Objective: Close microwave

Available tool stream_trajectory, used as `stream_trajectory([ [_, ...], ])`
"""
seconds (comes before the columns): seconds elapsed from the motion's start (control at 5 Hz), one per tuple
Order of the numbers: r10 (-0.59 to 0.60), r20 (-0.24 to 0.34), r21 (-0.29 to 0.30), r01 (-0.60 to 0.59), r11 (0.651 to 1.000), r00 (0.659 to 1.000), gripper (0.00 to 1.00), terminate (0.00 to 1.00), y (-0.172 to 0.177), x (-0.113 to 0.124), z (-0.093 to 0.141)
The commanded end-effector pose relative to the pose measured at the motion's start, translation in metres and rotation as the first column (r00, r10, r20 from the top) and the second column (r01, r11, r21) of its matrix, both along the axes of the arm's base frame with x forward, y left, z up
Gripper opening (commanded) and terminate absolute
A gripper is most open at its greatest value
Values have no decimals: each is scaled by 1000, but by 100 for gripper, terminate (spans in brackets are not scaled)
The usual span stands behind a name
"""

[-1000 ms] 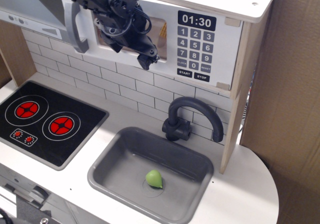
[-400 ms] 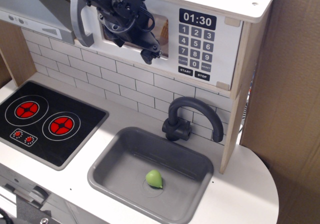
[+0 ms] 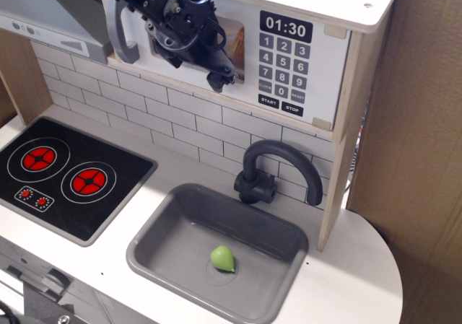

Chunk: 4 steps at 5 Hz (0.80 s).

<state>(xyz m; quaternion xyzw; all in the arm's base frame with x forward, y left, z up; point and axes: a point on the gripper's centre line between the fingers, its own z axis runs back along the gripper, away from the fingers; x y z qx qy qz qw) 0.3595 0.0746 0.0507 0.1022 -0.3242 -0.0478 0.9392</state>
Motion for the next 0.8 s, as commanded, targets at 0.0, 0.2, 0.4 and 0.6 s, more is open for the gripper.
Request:
stream_trajectory([
  [0.0, 80, 3, 41, -80, 996, 997, 100, 0, -20, -21, 23],
  [0.2, 131, -54, 29, -130, 991, 990, 100, 0, -35, -47, 24],
  [0.4, 122, -123, -28, -126, 992, 985, 100, 0, -36, -58, 15],
  [0.6, 122, -123, -28, -126, 992, 985, 100, 0, -36, -58, 15],
])
